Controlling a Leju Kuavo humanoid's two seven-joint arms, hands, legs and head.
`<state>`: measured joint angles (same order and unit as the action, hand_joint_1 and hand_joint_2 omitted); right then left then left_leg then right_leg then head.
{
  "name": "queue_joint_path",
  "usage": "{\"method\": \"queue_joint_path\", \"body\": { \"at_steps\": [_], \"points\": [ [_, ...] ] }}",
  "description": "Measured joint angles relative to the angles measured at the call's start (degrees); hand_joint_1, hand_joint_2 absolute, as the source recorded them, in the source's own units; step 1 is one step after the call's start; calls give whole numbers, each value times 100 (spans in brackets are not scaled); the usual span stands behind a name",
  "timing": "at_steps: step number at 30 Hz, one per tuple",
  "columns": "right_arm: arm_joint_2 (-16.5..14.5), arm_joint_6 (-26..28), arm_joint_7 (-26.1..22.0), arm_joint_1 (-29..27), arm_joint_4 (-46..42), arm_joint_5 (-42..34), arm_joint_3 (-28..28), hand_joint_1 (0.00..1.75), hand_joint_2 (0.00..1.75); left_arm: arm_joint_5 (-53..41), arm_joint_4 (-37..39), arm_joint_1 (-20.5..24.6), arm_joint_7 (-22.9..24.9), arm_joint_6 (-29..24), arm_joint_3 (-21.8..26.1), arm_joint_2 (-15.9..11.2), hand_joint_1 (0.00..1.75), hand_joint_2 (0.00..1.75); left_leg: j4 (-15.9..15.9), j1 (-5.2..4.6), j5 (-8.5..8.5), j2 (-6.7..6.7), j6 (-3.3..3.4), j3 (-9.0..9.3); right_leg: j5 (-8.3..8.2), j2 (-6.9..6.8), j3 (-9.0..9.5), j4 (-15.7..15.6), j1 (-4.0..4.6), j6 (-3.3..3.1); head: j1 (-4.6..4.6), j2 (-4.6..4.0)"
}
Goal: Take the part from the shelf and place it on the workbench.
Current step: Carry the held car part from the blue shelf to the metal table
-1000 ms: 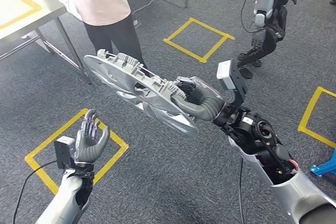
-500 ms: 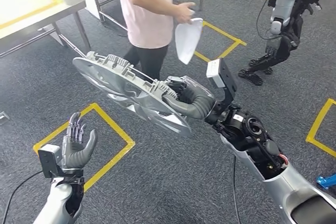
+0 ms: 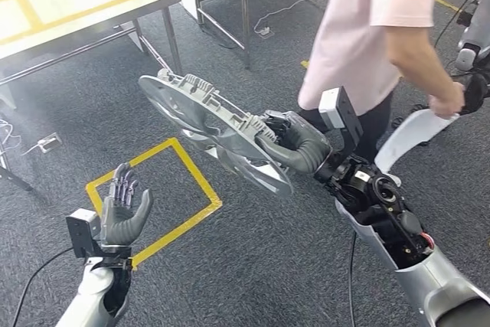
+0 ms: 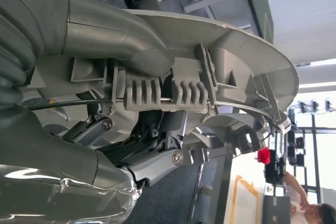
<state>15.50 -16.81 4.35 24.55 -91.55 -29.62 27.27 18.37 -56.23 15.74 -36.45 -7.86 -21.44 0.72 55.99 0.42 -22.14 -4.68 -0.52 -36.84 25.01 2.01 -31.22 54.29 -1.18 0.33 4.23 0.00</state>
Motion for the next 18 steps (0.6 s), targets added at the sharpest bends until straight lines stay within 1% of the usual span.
{"method": "queue_joint_path", "body": {
  "at_steps": [1,2,3,4,5,6,7,8,9,10,11,12,13,14,15,16,17,18],
  "points": [
    [2,3,0,5,5,1,-3,175,175,1,-21,-1,1,-1,0,-8,0,175,208,-10,-126,136,-27,-97,-14,-62,19,-29,-11,-27,-38,0],
    [3,6,1,9,14,2,-5,175,175,3,-34,-2,2,-1,0,-13,0,175,535,-4,-299,289,-47,-250,-19,-117,31,-38,-5,-44,-76,0],
    [4,9,-1,9,25,3,-6,175,175,5,-45,-5,7,-1,-1,-15,0,175,946,6,-480,372,-67,-450,-19,-173,30,-38,1,-58,-119,0],
    [4,10,-1,8,36,3,-4,175,175,7,-52,-15,13,-1,-1,-18,0,175,1319,19,-607,404,-84,-635,-17,-230,31,-38,6,-61,-150,0],
    [4,13,-2,8,49,4,-2,175,175,10,-59,-29,19,-1,-2,-19,0,175,1536,29,-642,415,-99,-748,-13,-288,33,-37,6,-63,-182,0],
    [4,15,-2,11,64,7,-2,175,175,14,-67,-39,25,-1,-2,-20,0,175,1531,39,-573,423,-110,-749,-8,-345,36,-36,5,-62,-214,0],
    [4,19,-3,15,78,13,-2,175,175,20,-78,-44,31,-1,-2,-22,0,175,1279,47,-412,442,-113,-621,1,-396,44,-34,3,-55,-241,0],
    [4,21,-3,23,91,19,-2,175,175,27,-93,-44,36,-1,-2,-25,0,175,862,52,-212,493,-109,-400,14,-441,56,-30,3,-42,-263,0],
    [4,23,-4,33,101,25,-3,175,175,36,-108,-38,41,-1,-2,-26,0,175,443,37,-72,575,-93,-175,32,-480,62,-23,17,-19,-286,0],
    [4,25,-5,48,112,29,-4,175,175,43,-126,-33,49,-1,-2,-25,0,175,123,23,19,626,-62,-6,50,-514,67,-14,32,7,-294,0],
    [4,25,-8,65,122,29,-6,175,175,50,-141,-28,58,2,-2,-24,0,175,-55,7,45,658,-26,85,66,-544,72,-7,51,37,-289,0],
    [4,25,-13,80,134,29,-7,175,175,57,-150,-25,71,4,-2,-23,0,175,-100,-11,25,646,15,102,78,-577,78,-6,64,67,-278,0],
    [4,25,-20,93,148,30,-7,175,175,62,-156,-25,84,8,-2,-22,0,175,-101,-11,29,590,56,97,88,-612,91,-9,61,96,-261,0],
    [4,25,-27,101,161,32,-7,175,175,66,-164,-26,93,12,-2,-23,0,175,-107,-3,29,554,90,103,114,-611,93,0,49,130,-250,0],
    [4,26,-33,108,174,38,-9,175,175,69,-172,-20,100,14,-2,-22,0,175,-116,7,32,518,124,114,182,-561,67,71,31,159,-241,0],
    [4,28,-38,115,185,48,-13,175,175,70,-180,-10,104,16,-3,-20,0,175,-128,20,39,481,156,125,311,-478,-14,260,20,182,-221,0],
    [4,29,-43,120,197,64,-17,175,175,72,-187,-1,109,18,-4,-15,0,175,-135,31,41,446,180,133,488,-375,-159,579,9,200,-186,0],
    [4,31,-46,122,210,80,-21,175,175,73,-189,8,114,20,-6,-10,0,175,-134,28,39,406,196,134,686,-295,-350,1004,8,209,-143,0]
  ]
}}
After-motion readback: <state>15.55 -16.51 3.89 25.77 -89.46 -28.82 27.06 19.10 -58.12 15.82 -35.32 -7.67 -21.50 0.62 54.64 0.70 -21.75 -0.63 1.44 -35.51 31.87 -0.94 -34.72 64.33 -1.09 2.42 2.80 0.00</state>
